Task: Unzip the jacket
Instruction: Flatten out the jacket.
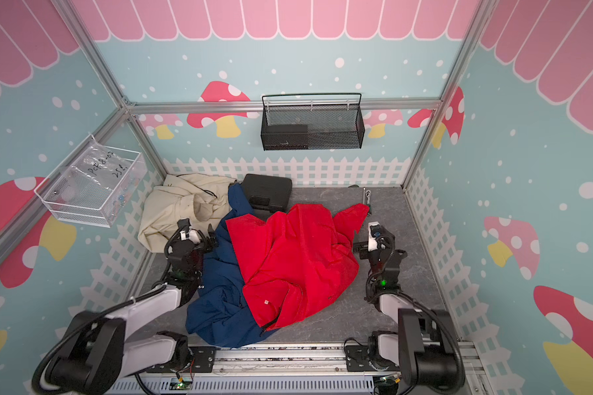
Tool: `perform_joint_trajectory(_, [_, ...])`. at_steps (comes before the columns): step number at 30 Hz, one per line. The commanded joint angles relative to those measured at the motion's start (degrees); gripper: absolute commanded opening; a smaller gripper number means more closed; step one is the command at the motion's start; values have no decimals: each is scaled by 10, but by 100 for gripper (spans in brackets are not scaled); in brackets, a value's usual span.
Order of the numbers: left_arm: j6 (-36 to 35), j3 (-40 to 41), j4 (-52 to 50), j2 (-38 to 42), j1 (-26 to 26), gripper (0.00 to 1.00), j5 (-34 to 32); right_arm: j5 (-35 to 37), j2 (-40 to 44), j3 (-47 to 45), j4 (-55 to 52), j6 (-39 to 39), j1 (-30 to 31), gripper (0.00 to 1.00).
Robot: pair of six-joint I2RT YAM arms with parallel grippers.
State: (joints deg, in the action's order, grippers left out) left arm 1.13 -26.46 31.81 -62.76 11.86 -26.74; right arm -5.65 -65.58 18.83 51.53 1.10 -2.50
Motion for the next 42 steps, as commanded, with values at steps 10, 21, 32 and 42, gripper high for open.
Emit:
perform_joint_trajectory(10, [-142,-328,-639,82,3,98,451,-170,151,231,-541,104,4,87])
perform_joint_trajectory(21, [-345,-280,-719,75,76,89,544,-367,118,278,-813,166,4,82])
perform_joint_trajectory(32, [-416,-230,-682,29,225,80,544,-365,122,241,-867,164,4,81])
perform_joint_trajectory(42, [-416,-187,-594,-32,275,71,542,-363,145,228,-924,222,4,80])
